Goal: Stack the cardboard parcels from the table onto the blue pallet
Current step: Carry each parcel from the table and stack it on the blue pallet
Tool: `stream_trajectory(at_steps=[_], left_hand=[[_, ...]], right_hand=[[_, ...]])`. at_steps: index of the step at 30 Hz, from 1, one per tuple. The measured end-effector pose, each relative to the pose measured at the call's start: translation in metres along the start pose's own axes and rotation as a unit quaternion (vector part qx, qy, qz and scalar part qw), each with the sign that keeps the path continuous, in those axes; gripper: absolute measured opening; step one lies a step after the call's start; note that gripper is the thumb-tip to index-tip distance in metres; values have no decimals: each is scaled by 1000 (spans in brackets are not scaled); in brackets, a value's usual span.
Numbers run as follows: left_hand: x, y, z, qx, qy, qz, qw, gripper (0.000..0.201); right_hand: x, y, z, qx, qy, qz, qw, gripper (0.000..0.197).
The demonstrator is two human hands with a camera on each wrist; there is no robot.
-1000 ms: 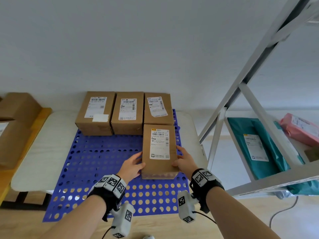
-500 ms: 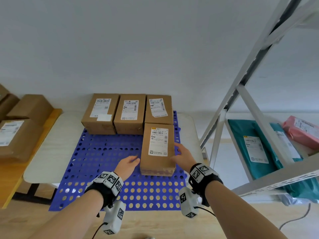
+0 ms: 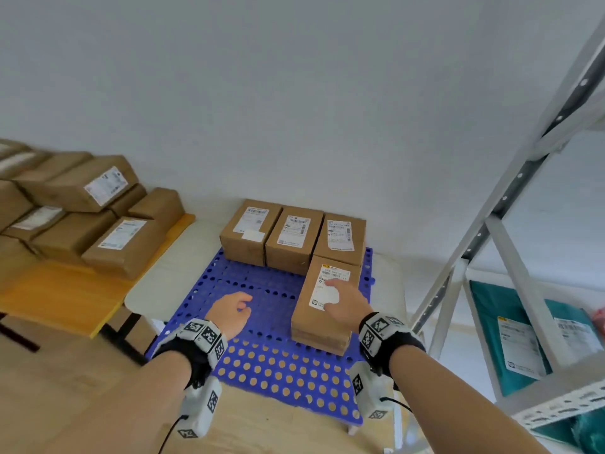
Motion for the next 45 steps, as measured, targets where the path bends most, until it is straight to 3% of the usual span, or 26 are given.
stream_trajectory(at_steps=[9,17,34,39,45], left_hand=[[65,-37,44,54,35,-19,998,34],[132,-48,81,49,135,-17,990,35],[319,-15,221,-2,219,8,976,34],[368,8,249,-8,205,-6,979,35],[407,42,272,-4,189,-14,982,35]], right_hand=[[-22,11,81,94,-72,45,992,52],[-60,18,182,135,-120,79,980,50],[-167,75,401,86,-192,66,975,44],[-183,95,447,89,-199,52,975,46],[-192,130,491,87,-221,47,970,36]])
Point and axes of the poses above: each hand's wrist, its own y-axis towards the middle knuckle, its own x-axis out of the back of the hand, z = x × y, the point moved 10 cm from there along y, towards the middle knuckle, and after that the axes turned 8 degrees about -y, right-handed, at the moved point
